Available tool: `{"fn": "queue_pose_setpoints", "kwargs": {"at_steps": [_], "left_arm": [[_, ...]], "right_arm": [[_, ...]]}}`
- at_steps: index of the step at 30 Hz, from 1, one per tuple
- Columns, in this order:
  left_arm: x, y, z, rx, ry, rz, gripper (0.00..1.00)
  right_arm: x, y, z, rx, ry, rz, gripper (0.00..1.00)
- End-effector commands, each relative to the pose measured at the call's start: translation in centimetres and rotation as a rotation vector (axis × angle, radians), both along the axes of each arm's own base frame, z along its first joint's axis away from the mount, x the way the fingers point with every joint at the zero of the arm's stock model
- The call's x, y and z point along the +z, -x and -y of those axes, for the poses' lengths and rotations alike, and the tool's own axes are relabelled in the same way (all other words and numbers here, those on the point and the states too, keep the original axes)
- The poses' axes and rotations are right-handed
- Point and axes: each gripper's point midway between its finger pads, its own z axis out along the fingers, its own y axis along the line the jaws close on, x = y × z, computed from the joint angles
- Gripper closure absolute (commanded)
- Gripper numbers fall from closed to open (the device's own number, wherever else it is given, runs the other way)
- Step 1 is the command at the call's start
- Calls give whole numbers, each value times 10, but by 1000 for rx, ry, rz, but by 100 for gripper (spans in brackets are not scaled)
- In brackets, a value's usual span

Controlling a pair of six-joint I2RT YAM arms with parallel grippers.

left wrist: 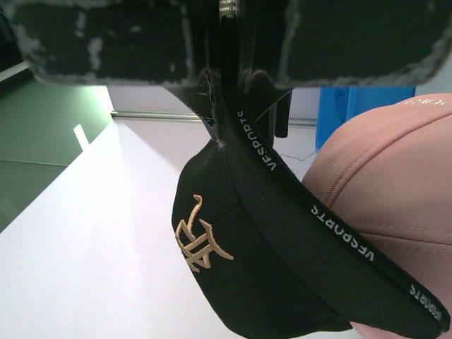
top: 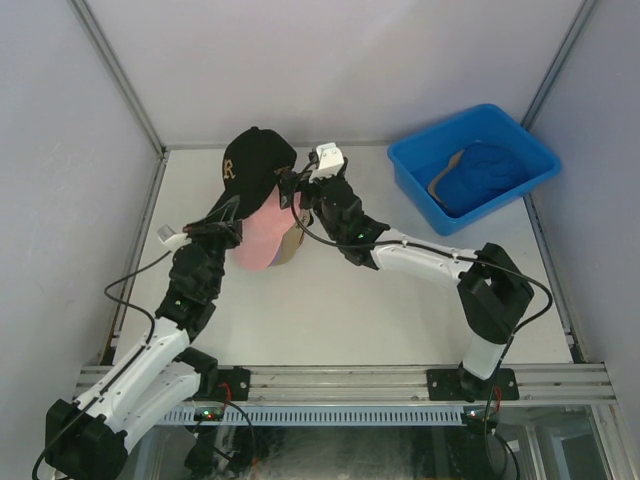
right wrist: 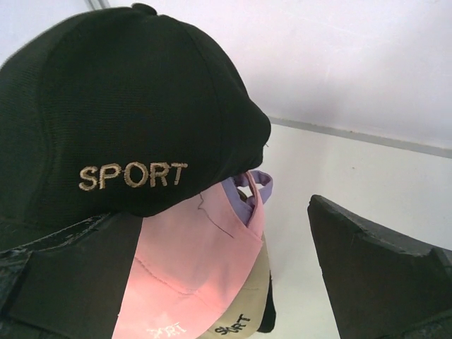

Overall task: Stack the hats
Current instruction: Stack the hat on the hat.

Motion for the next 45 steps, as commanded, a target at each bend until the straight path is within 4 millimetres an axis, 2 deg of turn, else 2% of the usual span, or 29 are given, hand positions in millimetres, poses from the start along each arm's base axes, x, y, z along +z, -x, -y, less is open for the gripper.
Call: {"fn": "queue_pose_setpoints", "kwargs": {"at_steps": [1,10,19,27,36,38,45], "left_arm": [[33,7,4,-29,38,61,100],[17,9,-1,-8,-8,14,100],[-2,12,-7,18,-90,-26,100],[-23,20,-15,42,-195,-55,100],[-45,25,-10,4,-275,-76,100],[-51,27,-11,5,-278,-81,100],[-60,34,-22,48,-267,-98,100]], "right_arm": [[25,-16,9,-111,-26,80,0],[34,-35,37,-321,-6,161,0],[29,-41,46,-384,19,182,0],[14,-37,52,-382,30,157,0],[6,-30,59,-372,23,134,0],[-6,-28,61,-367,46,118,0],[-8,-23,65,-359,38,98,0]]}}
